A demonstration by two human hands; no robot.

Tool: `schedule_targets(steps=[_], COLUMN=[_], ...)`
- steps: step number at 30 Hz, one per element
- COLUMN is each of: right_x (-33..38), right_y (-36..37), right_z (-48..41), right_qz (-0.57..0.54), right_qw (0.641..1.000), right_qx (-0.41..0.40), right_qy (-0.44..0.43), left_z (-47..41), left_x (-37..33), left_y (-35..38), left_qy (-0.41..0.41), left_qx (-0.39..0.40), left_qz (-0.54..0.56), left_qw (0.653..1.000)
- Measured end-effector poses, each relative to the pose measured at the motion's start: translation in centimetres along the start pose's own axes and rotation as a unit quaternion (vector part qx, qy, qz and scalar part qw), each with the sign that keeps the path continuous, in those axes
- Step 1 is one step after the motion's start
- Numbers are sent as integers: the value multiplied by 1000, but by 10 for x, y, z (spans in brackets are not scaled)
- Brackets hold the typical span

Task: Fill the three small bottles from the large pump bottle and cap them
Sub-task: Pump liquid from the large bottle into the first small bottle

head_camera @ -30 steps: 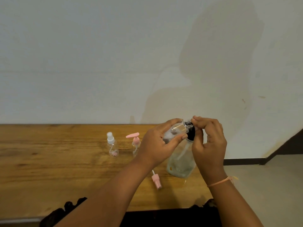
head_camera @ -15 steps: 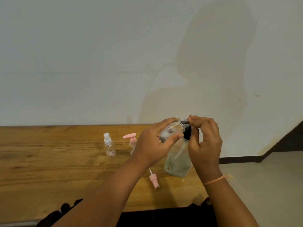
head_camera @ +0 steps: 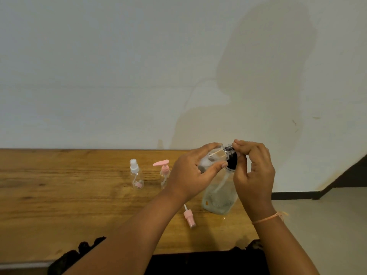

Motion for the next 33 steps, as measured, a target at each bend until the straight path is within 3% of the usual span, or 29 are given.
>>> schedule_targets(steps=[22, 33], right_x=[-10, -6], right_y=[9, 5], right_z=[7, 6], right_qz=[17, 10], right_qw=[999, 1000], right_qx=[33, 3], right_qy=[-19, -9], left_z=[6, 1], left_x=[9, 4], left_y=[3, 0], left_qy=[-16, -4], left_qx=[1, 4], left_qz=[-2, -11], left_qw=[1000, 1000])
Point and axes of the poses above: each hand's wrist, its own z-axis away from the middle knuckle, its own y-axis out of the palm, x = y × z, the point moved 7 cm from there along -z, towards the middle knuckle, and after that the axes turned 7 degrees about z, right-handed, at the moved point
